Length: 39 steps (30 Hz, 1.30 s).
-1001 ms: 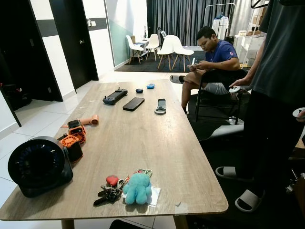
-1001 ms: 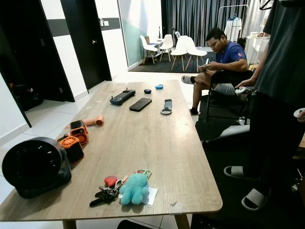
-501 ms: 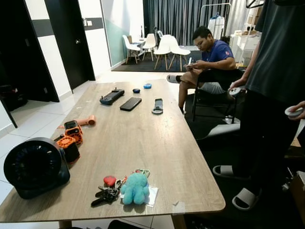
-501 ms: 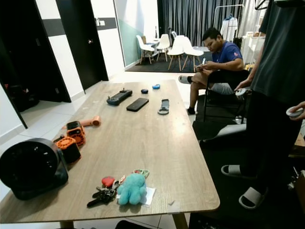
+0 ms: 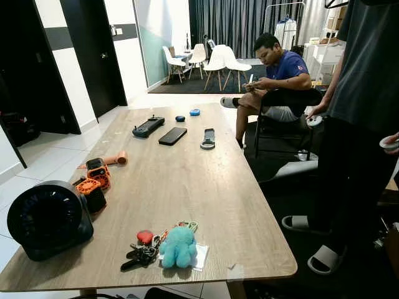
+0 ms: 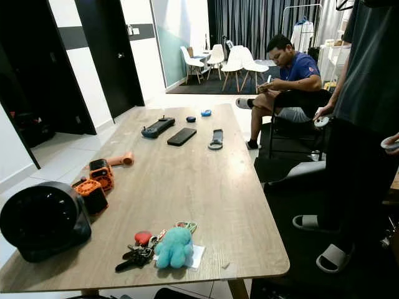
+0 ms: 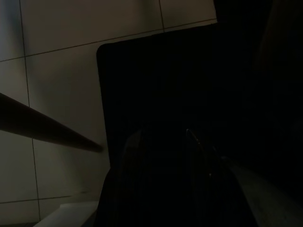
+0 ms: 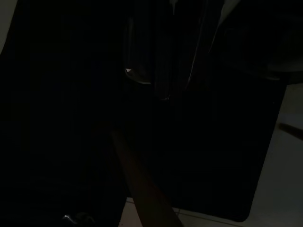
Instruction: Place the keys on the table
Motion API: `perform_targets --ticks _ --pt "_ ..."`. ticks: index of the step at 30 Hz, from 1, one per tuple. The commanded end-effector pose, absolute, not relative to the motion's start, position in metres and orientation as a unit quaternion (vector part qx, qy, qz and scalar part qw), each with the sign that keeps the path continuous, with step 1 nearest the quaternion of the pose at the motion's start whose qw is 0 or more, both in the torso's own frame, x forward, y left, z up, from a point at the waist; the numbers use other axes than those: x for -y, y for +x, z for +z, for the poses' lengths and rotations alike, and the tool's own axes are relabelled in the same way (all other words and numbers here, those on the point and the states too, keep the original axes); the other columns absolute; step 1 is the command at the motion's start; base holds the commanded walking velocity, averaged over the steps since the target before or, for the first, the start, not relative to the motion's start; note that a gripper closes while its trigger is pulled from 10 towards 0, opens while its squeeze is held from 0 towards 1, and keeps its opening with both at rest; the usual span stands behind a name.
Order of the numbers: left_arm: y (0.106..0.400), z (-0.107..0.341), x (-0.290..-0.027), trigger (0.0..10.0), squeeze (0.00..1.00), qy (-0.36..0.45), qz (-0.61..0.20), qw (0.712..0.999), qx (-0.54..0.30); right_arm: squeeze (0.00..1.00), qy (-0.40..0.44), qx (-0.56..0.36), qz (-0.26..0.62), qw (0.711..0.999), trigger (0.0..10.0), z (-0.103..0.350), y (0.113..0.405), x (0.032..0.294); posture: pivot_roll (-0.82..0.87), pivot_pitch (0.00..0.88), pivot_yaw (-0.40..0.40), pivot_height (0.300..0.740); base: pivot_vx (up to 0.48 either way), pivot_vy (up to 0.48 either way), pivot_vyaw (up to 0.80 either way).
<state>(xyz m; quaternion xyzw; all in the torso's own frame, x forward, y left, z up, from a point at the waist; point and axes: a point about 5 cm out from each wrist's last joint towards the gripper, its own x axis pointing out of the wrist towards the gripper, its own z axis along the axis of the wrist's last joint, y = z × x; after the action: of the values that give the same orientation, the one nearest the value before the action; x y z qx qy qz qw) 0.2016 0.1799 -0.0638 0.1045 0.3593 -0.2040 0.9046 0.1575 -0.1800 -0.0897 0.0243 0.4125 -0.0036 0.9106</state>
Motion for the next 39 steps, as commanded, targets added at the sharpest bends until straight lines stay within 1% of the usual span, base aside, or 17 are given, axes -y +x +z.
perform_targets --ticks 1,5,8,11,12,13,15,17,21,28,33,39 --pt "0.197 -0.065 -0.189 10.0 0.0 0.117 -0.2 0.902 -0.365 0.0 0.028 -0.415 -0.002 0.909 10.0 -0.091 0.156 0.176 0.05 0.044 0.099 0.74 0.0 0.0 0.0" --pt "0.196 -0.065 -0.191 10.0 0.0 0.12 -0.195 0.904 -0.362 0.0 0.013 -0.416 0.01 0.909 10.0 -0.091 0.157 0.174 0.05 0.043 0.09 0.74 0.0 0.0 0.0" --pt "0.196 -0.065 -0.19 10.0 0.0 0.114 -0.184 0.907 -0.36 0.0 -0.001 -0.415 0.025 0.909 10.0 -0.09 0.158 0.173 0.05 0.04 0.07 0.74 0.0 0.0 0.0" --pt "0.195 -0.066 -0.188 10.0 0.0 0.105 -0.172 0.912 -0.358 0.0 -0.011 -0.413 0.034 0.91 10.0 -0.089 0.161 0.176 0.04 0.034 0.03 0.74 0.0 0.0 0.0" --pt "0.195 -0.066 -0.188 10.0 0.0 0.105 -0.172 0.912 -0.358 0.0 -0.011 -0.413 0.034 0.91 10.0 -0.089 0.161 0.176 0.04 0.034 0.03 0.74 0.0 0.0 0.0" --pt "0.195 -0.067 -0.185 10.0 0.0 0.099 -0.166 0.914 -0.356 0.0 -0.019 -0.412 0.04 0.91 10.0 -0.087 0.163 0.18 0.04 0.031 0.012 0.74 0.0 0.0 0.0" --pt "0.195 -0.067 -0.185 10.0 0.0 0.097 -0.165 0.915 -0.356 0.0 -0.021 -0.412 0.042 0.91 10.0 -0.087 0.163 0.181 0.04 0.031 0.012 0.74 0.0 0.0 0.0" --pt "0.194 -0.068 -0.18 10.0 0.0 0.091 -0.161 0.918 -0.351 0.0 -0.033 -0.41 0.047 0.91 10.0 -0.085 0.167 0.188 0.04 0.027 -0.024 0.74 0.0 0.0 0.0" --pt "0.192 -0.069 -0.175 10.0 0.0 0.084 -0.158 0.92 -0.349 0.0 -0.048 -0.41 0.055 0.909 10.0 -0.082 0.172 0.196 0.04 0.026 -0.048 0.74 0.0 0.0 0.0" --pt "0.189 -0.07 -0.173 10.0 0.0 0.077 -0.159 0.921 -0.348 0.0 -0.055 -0.412 0.059 0.908 10.0 -0.081 0.172 0.198 0.04 0.023 -0.056 0.74 0.0 0.0 0.0" --pt "0.188 -0.07 -0.175 10.0 0.0 0.074 -0.162 0.919 -0.352 0.0 -0.046 -0.415 0.051 0.907 10.0 -0.084 0.168 0.195 0.04 0.023 -0.032 0.74 0.0 0.0 0.0" --pt "0.189 -0.07 -0.178 10.0 0.0 0.07 -0.154 0.919 -0.356 0.0 -0.031 -0.414 0.04 0.909 10.0 -0.085 0.166 0.194 0.03 0.024 -0.023 0.74 0.0 0.0 0.0"
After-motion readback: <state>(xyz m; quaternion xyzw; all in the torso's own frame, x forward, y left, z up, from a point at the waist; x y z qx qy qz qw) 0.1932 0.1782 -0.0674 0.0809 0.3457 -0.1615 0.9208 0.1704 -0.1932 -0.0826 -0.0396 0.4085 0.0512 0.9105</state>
